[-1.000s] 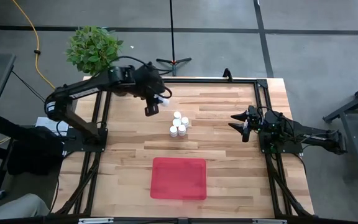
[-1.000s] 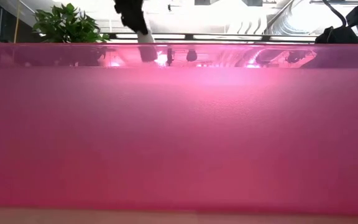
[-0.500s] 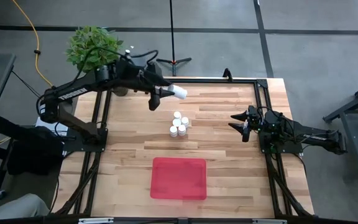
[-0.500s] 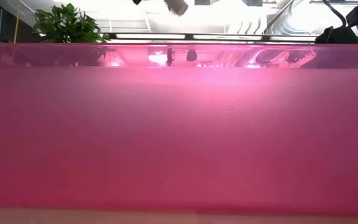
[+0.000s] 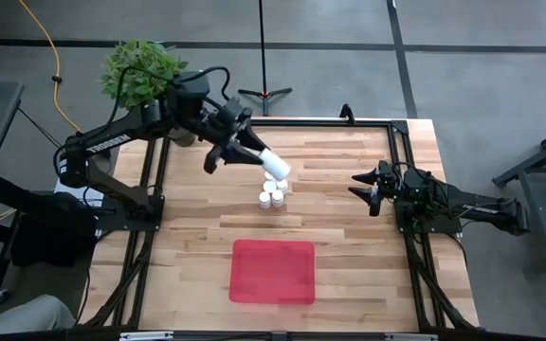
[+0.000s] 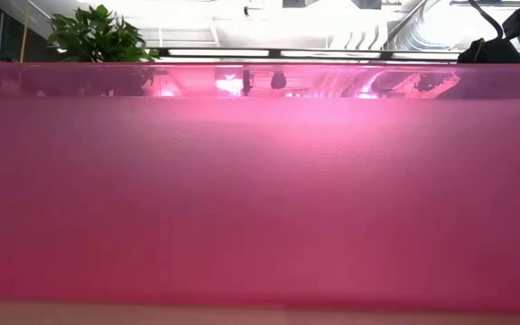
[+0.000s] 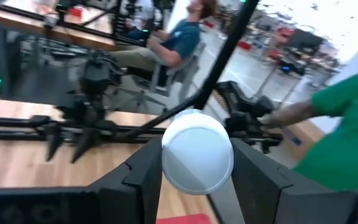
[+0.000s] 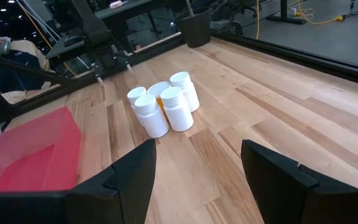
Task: Pick and place pill bottles into a basket
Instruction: Put the white pill bottle into the red bin
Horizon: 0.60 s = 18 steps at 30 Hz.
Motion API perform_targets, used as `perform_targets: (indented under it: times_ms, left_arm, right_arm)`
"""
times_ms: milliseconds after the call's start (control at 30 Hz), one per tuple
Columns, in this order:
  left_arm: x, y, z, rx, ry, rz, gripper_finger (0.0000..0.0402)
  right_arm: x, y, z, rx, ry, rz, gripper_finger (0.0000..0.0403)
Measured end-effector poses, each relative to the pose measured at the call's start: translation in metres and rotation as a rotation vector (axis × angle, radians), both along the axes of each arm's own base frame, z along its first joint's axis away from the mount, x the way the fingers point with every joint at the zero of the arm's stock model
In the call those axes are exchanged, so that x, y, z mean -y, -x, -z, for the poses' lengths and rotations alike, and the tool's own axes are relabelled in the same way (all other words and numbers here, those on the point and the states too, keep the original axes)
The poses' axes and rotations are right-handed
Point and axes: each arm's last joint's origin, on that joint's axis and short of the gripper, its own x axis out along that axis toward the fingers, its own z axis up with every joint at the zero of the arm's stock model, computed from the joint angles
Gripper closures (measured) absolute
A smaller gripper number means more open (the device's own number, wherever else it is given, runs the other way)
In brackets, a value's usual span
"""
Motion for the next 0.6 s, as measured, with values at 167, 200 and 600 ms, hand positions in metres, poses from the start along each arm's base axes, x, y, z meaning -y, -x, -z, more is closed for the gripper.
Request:
perform_targets:
  times_ms: [167, 200, 600]
  left_arm:
    - [0.017, -0.003, 0.0, -0.008, 0.015, 0.076, 0.0207]
    - [0.022, -0.004, 0.001, -0.011, 0.019, 0.095, 0.0207]
    - [0.093, -0.028, 0.021, -0.125, 0.027, 0.274, 0.0207]
  right_arm:
    - [0.0, 0.0, 0.0, 0.0, 0.0, 0.0, 0.0176]
    - [0.0, 0.0, 0.0, 0.0, 0.0, 0.0, 0.0176]
    - [0.0, 0.0, 0.0, 0.008, -0.028, 0.009, 0.0176]
